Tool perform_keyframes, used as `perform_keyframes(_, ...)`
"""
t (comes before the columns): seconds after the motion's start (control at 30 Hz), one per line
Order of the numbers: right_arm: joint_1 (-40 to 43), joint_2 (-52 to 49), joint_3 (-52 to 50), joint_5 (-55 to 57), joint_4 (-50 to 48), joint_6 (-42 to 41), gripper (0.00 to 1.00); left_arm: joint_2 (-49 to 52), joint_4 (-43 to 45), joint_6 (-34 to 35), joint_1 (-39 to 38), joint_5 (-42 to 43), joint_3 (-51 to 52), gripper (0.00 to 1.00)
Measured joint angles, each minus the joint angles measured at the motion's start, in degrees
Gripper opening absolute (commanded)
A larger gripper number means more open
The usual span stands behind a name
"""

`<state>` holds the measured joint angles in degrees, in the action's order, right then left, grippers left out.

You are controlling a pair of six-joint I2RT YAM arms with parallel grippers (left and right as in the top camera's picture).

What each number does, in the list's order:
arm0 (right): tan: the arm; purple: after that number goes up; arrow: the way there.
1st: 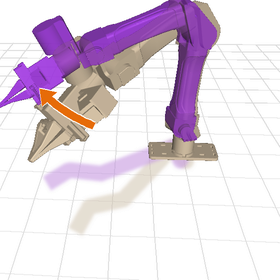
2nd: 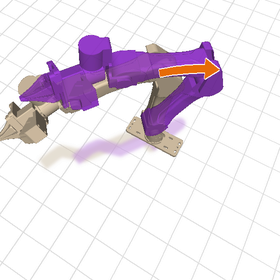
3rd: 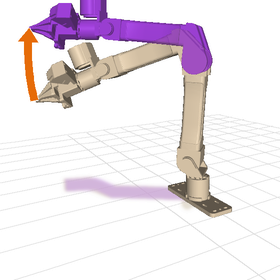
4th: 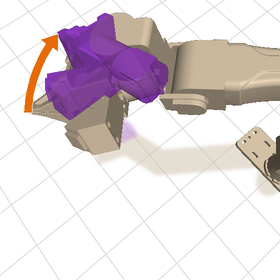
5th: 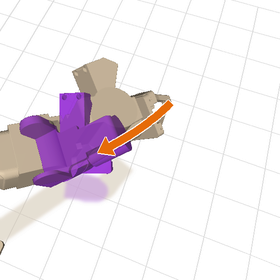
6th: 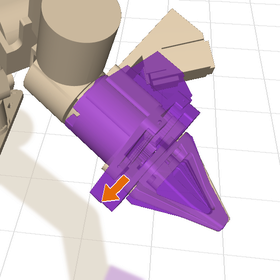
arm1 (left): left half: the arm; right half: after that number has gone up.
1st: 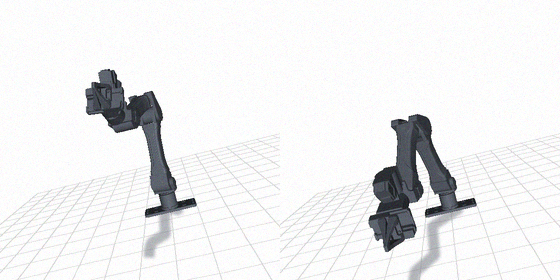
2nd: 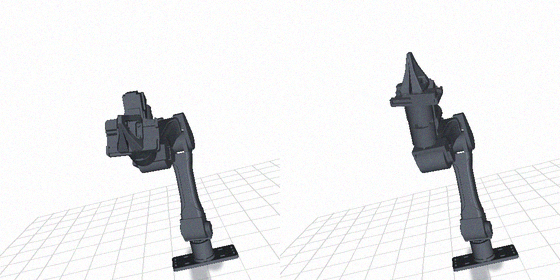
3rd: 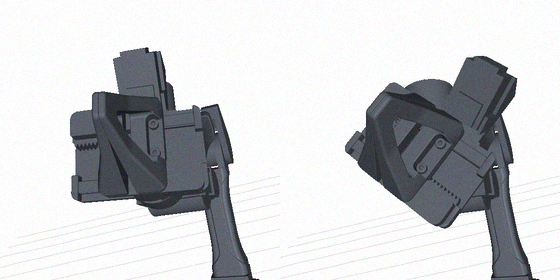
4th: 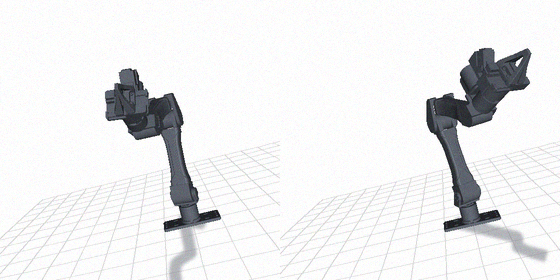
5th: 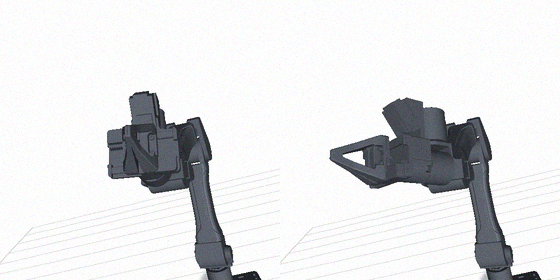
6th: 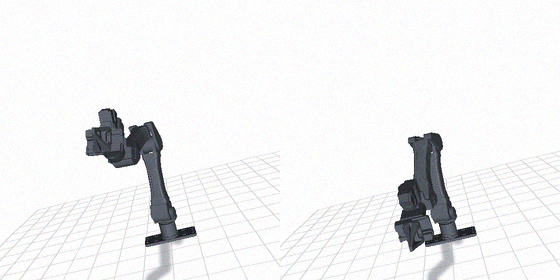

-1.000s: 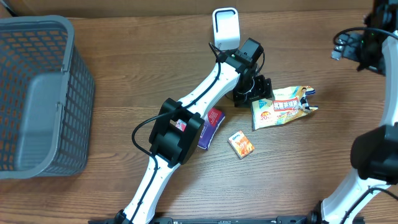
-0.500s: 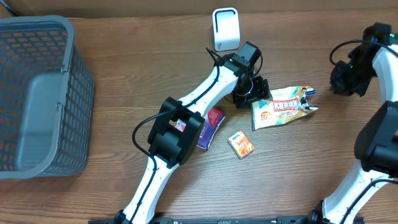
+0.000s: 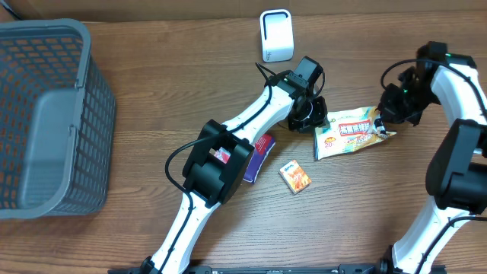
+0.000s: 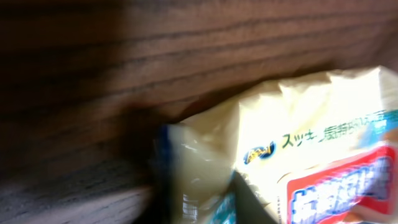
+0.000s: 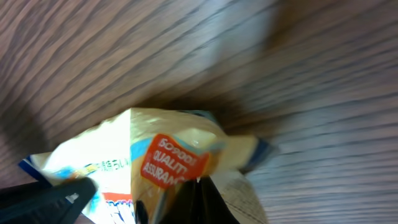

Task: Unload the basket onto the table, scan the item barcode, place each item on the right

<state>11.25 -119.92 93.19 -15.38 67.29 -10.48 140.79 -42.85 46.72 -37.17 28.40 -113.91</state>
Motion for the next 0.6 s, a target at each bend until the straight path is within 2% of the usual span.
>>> perform_keyframes(0.23,-1.5,0.0,0.0,-0.2,1.0,0.0,0.04,0.0,-0.3,-0.6,0.0,0.5,0.2,0.04)
perform_keyframes(0.4,-1.1,-0.1,1.6,1.4,5.4,0.0,0.04,-0.2,-4.1,-3.3,0.7,0.7,-0.2,0.04)
perform_keyframes(0.6,0.7,-0.1,10.0,5.8,11.3,0.0,0.05,-4.5,-9.6,-6.9,2.0,-5.9,-0.2,0.04)
